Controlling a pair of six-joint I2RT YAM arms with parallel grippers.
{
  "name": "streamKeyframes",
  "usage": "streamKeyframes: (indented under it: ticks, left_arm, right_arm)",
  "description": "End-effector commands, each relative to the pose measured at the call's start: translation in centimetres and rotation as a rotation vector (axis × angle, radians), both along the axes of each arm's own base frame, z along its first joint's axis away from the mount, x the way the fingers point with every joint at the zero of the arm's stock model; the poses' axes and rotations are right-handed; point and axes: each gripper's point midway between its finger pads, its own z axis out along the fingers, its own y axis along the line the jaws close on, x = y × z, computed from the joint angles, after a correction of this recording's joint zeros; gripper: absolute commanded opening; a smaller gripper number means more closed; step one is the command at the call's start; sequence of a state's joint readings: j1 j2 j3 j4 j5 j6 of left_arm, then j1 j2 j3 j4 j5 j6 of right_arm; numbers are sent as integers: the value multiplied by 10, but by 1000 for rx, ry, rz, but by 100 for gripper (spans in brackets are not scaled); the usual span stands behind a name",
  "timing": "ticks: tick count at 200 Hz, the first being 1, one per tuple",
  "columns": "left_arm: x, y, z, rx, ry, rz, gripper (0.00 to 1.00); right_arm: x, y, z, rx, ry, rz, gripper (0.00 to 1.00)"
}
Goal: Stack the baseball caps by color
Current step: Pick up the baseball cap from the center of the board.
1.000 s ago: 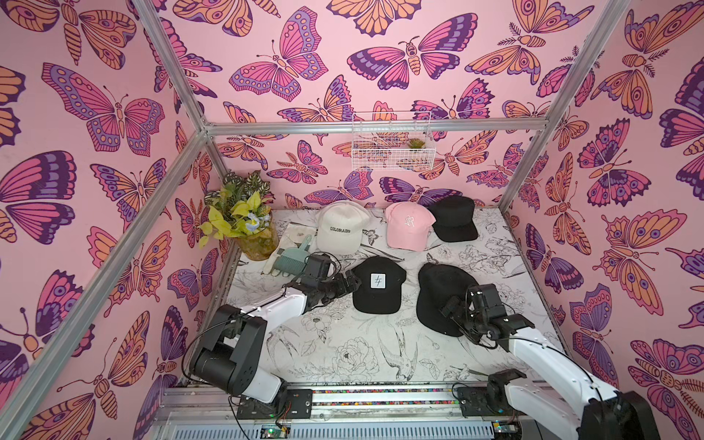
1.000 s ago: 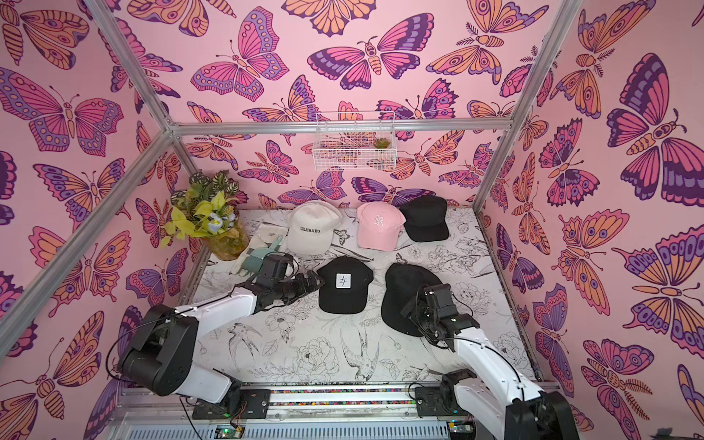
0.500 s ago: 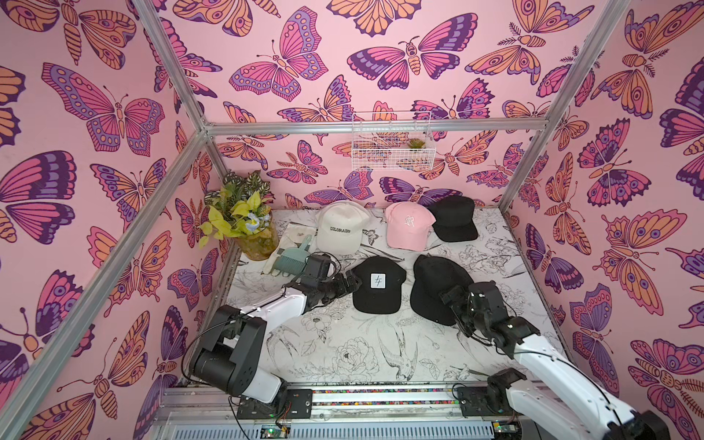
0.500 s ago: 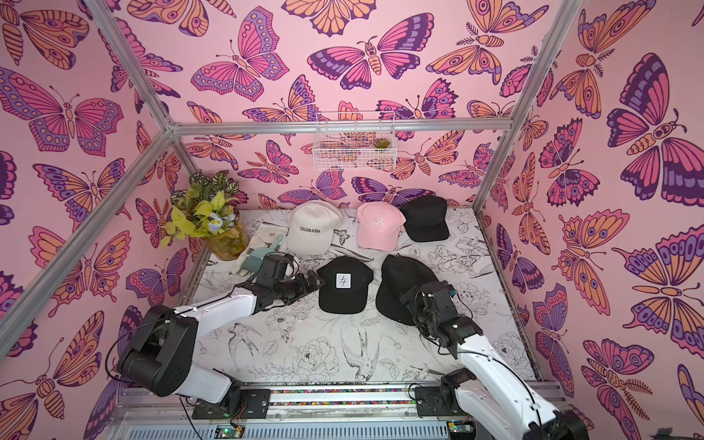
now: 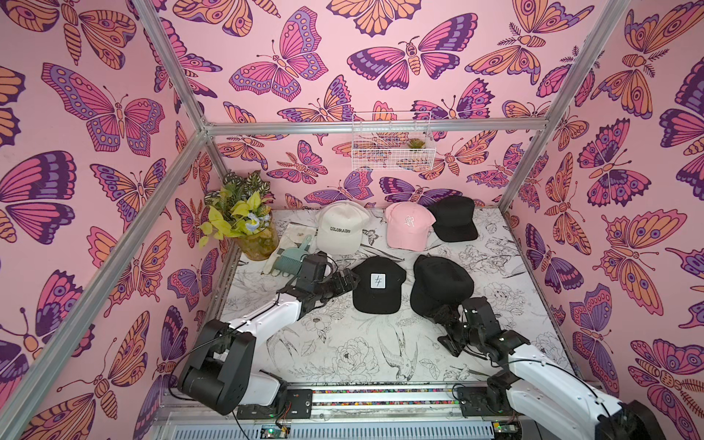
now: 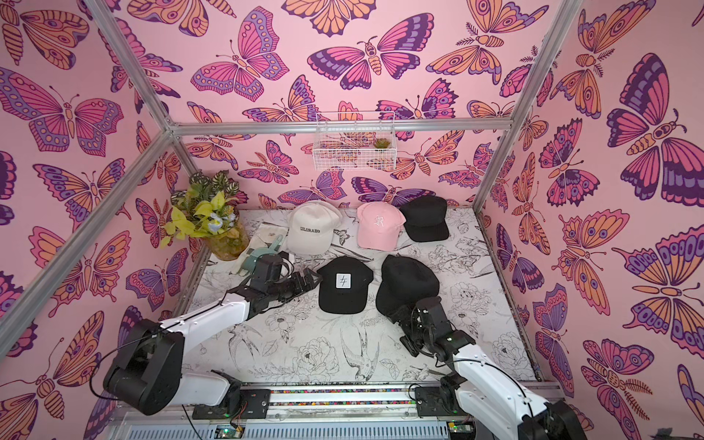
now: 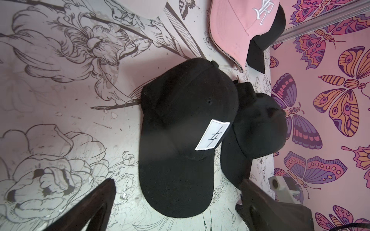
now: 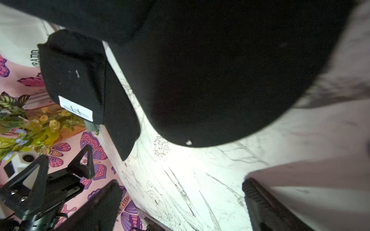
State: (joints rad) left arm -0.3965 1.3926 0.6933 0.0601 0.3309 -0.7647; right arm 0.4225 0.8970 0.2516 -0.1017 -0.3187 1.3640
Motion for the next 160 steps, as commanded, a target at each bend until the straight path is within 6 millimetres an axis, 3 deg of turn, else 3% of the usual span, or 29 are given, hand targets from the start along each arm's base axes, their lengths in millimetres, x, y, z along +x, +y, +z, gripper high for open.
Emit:
streamKeyframes:
  ticks: [1, 46, 69, 111, 133, 160]
  left_arm:
    - [2, 7, 0, 7, -25, 27, 100]
    - [5, 5, 5, 1, -47, 25, 100]
    - [10, 4, 9, 7, -70, 21, 100]
    - [15, 2, 12, -2, -72, 23, 100]
    - [14, 2, 8, -2, -61, 25, 100]
    - [14, 1, 7, -9, -51, 23, 100]
  right_arm:
    - [10, 4, -14, 15, -22, -55, 99]
    - [36, 1, -30, -72, -76, -141, 99]
    - [38, 2, -43, -92, -47, -144, 99]
    - [35, -19, -53, -164, -41, -223, 98]
    - [38, -31, -49, -209, -74, -264, 94]
    - [47, -36, -40, -240, -143, -272, 77]
